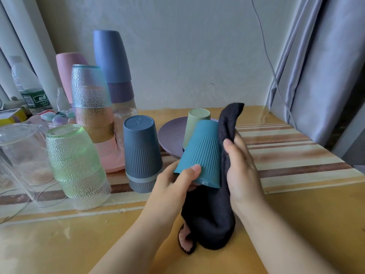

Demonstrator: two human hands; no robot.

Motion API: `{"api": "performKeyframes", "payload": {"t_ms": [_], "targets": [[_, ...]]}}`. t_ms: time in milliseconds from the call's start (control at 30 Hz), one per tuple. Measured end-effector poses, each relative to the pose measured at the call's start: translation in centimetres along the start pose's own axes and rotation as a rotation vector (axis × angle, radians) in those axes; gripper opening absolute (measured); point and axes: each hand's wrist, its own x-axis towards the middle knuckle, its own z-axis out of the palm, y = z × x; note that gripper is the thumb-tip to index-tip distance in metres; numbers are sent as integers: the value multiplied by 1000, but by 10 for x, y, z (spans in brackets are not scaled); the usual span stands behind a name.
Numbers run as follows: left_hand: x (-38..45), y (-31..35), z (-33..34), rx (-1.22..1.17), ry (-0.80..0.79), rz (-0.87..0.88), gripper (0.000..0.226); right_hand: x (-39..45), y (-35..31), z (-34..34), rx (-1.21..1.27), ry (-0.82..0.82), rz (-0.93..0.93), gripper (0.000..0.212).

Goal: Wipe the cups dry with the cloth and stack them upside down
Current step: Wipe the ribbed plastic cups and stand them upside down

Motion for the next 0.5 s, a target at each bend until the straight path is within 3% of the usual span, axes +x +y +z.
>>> {"api": "performKeyframes", "payload": {"t_ms": [67,133,267,333,400,500], "targets": [[2,-3,1,-115,-13,-40,44,2,-1,0,119,1,34,44],[3,-1,2,-218,11,-61,44,-3,2,4,175,-36,48,42],[8,2,-3,-381,72,-77,58,-16,16,15,118,-172,29,48],[8,5,-2,-408,101,-85,63,-18,17,15,68,-173,19,53],[6,5,5,-398,125,-98,52,-15,13,11,74,-126,25,48],[5,-2,10,-259,225,16,49,-8,5,4,96,-28,13,37]]}}
